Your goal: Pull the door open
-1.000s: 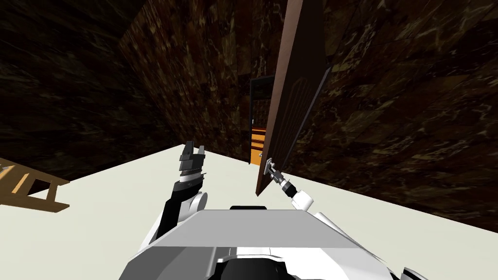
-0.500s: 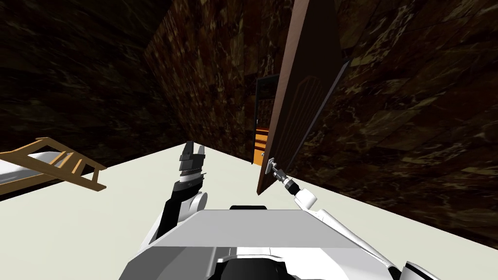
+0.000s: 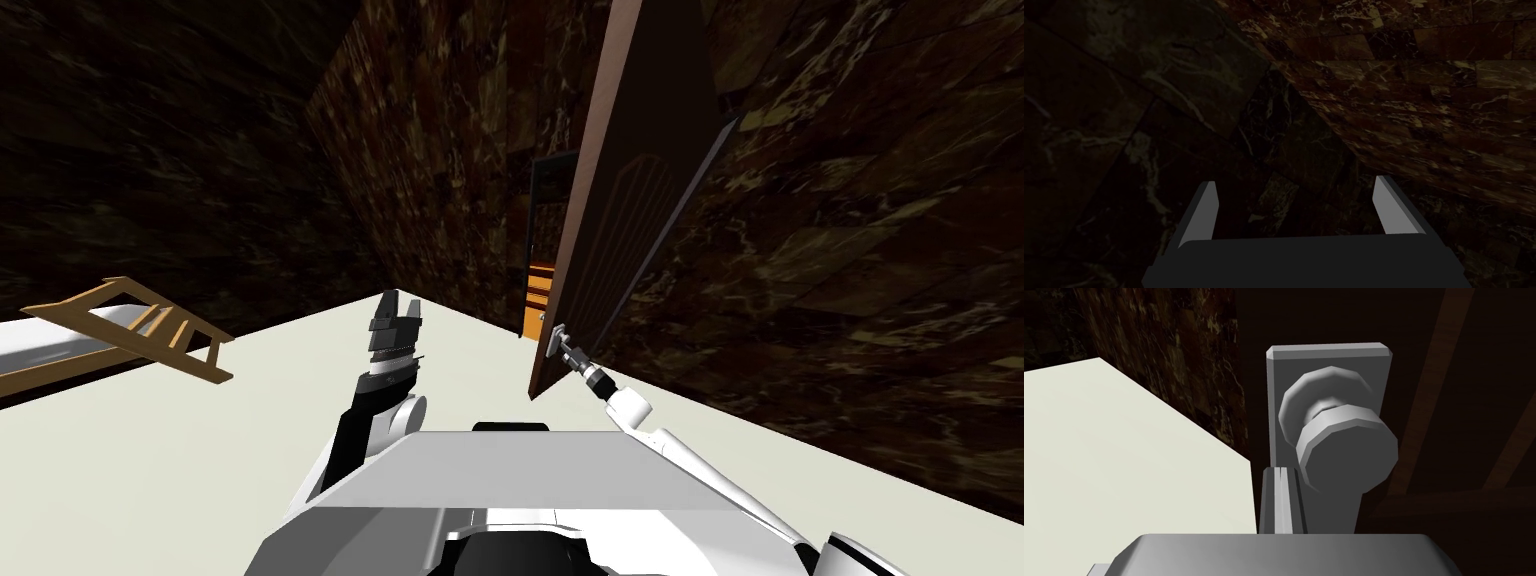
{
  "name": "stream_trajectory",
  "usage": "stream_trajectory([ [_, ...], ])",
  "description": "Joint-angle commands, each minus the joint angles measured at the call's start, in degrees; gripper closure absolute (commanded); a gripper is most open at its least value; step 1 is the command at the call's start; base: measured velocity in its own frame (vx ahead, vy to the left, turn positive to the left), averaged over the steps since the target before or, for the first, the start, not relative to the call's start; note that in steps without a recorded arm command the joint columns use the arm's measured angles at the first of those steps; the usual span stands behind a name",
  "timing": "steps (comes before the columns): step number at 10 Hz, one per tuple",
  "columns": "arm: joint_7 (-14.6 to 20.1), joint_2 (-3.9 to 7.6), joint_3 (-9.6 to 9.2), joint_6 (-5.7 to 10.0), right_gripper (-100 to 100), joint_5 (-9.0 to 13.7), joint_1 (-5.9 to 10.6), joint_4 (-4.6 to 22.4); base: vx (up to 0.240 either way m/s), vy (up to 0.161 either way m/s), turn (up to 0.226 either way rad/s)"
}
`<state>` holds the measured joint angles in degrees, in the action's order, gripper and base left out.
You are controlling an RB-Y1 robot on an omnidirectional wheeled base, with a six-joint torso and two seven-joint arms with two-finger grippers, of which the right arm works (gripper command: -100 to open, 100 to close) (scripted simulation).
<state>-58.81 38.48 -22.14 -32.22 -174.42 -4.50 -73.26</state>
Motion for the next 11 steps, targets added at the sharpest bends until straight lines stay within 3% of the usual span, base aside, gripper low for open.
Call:
stream_trajectory([
  [1,0.00,0.00,0.00,0.00,-100,0.00,0.00,0.00,-0.002,0.016,0.043],
  [2,0.00,0.00,0.00,0.00,100,0.00,0.00,0.00,-0.005,0.011,-0.022],
  [7,0.00,0.00,0.00,0.00,100,0.00,0.00,0.00,0.001,-0.006,-0.005],
  [8,-0.16,-0.01,-0.16,-0.96,-100,-0.76,-0.25,-0.53,-0.084,-0.059,-0.042],
  [11,-0.46,-0.04,-0.45,-2.69,-100,-2.13,-0.70,-1.50,-0.136,-0.156,-0.048],
])
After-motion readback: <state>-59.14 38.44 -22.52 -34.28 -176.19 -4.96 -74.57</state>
